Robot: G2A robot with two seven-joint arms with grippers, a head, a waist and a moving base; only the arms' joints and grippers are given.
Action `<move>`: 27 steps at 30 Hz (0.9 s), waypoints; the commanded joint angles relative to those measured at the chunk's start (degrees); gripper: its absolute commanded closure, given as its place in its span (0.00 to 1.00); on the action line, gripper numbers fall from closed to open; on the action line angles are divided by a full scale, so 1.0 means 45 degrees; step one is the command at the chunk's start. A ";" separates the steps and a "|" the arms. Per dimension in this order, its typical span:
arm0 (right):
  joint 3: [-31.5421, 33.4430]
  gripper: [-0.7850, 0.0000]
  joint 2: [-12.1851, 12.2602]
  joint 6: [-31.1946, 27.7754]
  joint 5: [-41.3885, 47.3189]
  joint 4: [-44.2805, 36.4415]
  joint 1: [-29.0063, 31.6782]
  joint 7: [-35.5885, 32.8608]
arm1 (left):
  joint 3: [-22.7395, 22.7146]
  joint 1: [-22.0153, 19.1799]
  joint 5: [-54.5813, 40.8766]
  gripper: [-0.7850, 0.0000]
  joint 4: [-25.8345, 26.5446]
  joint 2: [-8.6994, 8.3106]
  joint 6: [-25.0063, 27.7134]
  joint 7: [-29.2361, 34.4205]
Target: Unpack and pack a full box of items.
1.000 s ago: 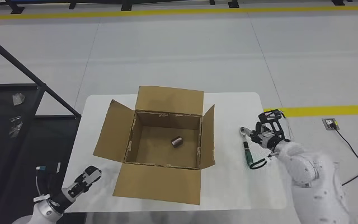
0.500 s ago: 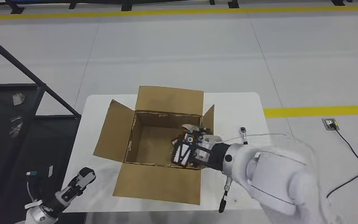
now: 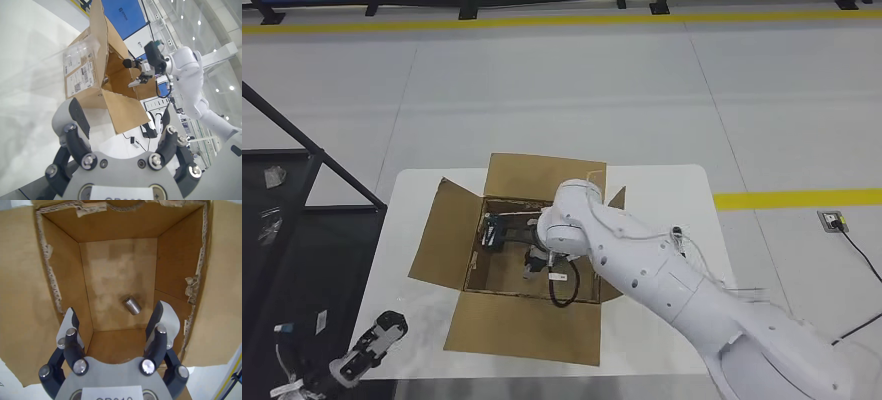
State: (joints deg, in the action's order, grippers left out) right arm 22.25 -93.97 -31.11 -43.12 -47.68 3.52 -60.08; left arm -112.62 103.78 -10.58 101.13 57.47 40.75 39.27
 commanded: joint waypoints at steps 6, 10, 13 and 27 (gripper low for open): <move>-0.0039 0.00 -0.0148 -0.0395 0.0102 0.0342 -0.0134 0.0267 | 0.0117 0.0279 0.0539 0.00 0.0428 0.0023 0.0178 -0.0049; -0.0039 0.00 -0.0148 -0.0395 0.0102 0.0342 -0.0134 0.0267 | 0.0282 0.0210 0.0547 0.00 0.0731 0.0028 -0.0070 -0.0125; -0.0039 0.00 -0.0148 -0.0395 0.0102 0.0342 -0.0134 0.0267 | 0.0406 0.0025 0.0505 0.00 0.0824 0.0036 -0.0741 -0.0361; -0.0285 0.00 -0.0109 -0.0887 -0.1136 0.0622 0.0012 0.0699 | 0.1316 -0.0924 0.1955 0.00 0.0598 0.0051 -0.2804 -0.0758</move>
State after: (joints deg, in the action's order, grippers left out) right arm 21.25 -94.30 -35.31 -47.33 -45.24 3.83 -56.36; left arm -106.94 99.95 -2.18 104.03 57.71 28.44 35.78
